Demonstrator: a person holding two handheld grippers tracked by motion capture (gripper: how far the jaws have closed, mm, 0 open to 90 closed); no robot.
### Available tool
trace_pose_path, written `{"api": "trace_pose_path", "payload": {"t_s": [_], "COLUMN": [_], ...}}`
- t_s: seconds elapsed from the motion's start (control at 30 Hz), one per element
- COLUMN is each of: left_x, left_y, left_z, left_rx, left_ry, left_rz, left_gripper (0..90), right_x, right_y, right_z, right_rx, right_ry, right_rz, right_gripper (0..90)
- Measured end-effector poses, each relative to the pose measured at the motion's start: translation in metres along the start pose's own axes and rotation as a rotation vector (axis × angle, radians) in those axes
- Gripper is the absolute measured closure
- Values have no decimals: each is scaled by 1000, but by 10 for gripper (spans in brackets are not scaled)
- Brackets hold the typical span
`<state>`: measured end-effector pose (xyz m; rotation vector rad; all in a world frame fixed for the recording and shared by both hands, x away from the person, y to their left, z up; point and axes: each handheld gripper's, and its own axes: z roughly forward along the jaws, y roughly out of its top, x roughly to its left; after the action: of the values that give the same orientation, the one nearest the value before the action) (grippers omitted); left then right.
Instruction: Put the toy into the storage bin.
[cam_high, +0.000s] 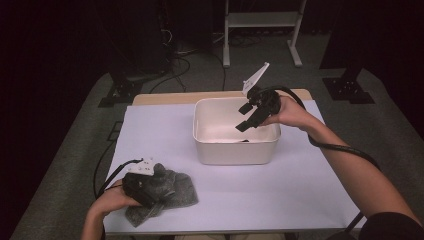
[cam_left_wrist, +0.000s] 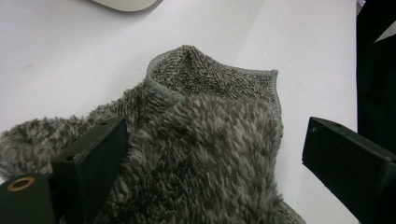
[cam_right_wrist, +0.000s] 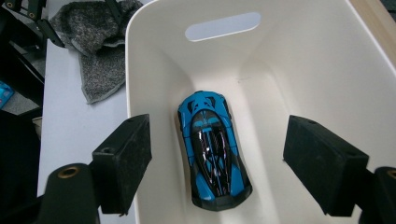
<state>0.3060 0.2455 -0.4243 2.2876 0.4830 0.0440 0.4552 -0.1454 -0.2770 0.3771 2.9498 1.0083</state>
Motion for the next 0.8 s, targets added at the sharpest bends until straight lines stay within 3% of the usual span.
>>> {"api": "trace_pose_path", "payload": {"t_s": [0.37,0.8], "left_x": [0,-1], "left_y": [0,-1], "left_z": [1,1], "left_rx": [2,-4], "left_ry": [-4,-3], "left_rz": [-1,-7], "left_gripper": [67,67], "right_x": [3,6], "right_y": [-12,-35], "right_z": [-30,-47], "right_rx": [-34,-53], "right_ry": [-42,-61], "right_rz": [26,66], "right_gripper": [215,202]}}
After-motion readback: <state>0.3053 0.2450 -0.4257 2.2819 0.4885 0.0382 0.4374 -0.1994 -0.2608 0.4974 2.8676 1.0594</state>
